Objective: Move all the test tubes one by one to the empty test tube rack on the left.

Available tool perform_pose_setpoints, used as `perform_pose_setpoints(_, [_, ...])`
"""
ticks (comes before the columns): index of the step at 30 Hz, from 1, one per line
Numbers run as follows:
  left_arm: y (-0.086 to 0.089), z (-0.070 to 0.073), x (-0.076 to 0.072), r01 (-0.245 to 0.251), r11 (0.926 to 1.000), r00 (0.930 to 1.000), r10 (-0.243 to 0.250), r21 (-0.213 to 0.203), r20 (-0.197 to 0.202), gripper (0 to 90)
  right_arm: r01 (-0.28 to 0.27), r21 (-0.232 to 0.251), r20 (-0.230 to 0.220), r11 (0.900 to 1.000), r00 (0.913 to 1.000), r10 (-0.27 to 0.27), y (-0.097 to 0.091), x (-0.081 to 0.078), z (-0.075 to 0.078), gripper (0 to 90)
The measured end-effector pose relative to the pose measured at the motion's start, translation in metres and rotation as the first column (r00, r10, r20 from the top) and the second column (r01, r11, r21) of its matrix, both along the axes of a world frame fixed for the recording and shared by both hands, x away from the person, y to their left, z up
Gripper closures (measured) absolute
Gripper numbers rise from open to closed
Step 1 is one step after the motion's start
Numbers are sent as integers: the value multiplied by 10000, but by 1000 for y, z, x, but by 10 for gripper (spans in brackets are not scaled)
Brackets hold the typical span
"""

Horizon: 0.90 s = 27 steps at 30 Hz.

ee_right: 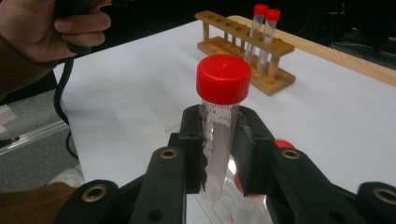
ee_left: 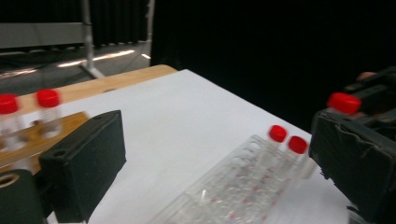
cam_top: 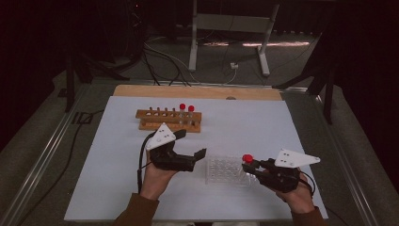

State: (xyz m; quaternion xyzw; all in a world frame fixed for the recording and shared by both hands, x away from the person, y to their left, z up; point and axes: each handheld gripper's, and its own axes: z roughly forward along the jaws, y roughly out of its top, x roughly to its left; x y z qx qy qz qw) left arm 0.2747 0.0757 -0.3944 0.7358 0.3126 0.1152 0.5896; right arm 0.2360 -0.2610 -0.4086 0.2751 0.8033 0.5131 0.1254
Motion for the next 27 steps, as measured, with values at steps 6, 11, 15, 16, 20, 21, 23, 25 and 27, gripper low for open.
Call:
perform_pose_setpoints(6, [-12, 4, -3, 393, 9991, 9992, -395, 171, 109, 58, -130, 35, 28, 9999, 9999, 130, 15, 4, -2, 744])
perform_pose_setpoints(11, [-23, 7, -6, 654, 9974, 9976, -660, 287, 186, 64, -197, 111, 36, 9997, 9998, 196, 26, 9, 0, 744])
perform_pose_setpoints(15, [-34, 9, -9, 956, 9951, 9950, -962, 247, 275, 88, -372, 94, 72, 9993, 9993, 371, 35, 9, 1, 744])
perform_pose_setpoints(16, [-37, 10, -9, 1021, 9945, 9943, -1028, 244, 285, 111, -400, 93, 79, 9992, 9992, 399, 37, 9, 1, 744])
perform_pose_setpoints(20, [-47, 11, -12, 1283, 9915, 9912, -1290, 211, 313, 175, -472, 75, 26, 9989, 9989, 472, 42, 9, 1, 743])
perform_pose_setpoints(21, [-49, 10, -13, 1384, 9901, 9898, -1391, 244, 320, 209, -475, 78, 13, 9988, 9989, 474, 43, 9, 1, 744])
perform_pose_setpoints(23, [-53, 10, -14, 1695, 9849, 9847, -1707, 344, 341, 287, -493, 106, -3, 9987, 9988, 493, 43, 9, 1, 744])
perform_pose_setpoints(25, [-57, 8, -14, 1937, 9800, 9804, -1951, 458, 289, 368, -517, 112, 10, 9986, 9987, 517, 44, 9, 1, 744])
perform_pose_setpoints(27, [-60, 7, -14, 2073, 9767, 9777, -2088, 561, 218, 441, -540, 107, 26, 9985, 9985, 540, 44, 9, 1, 744])
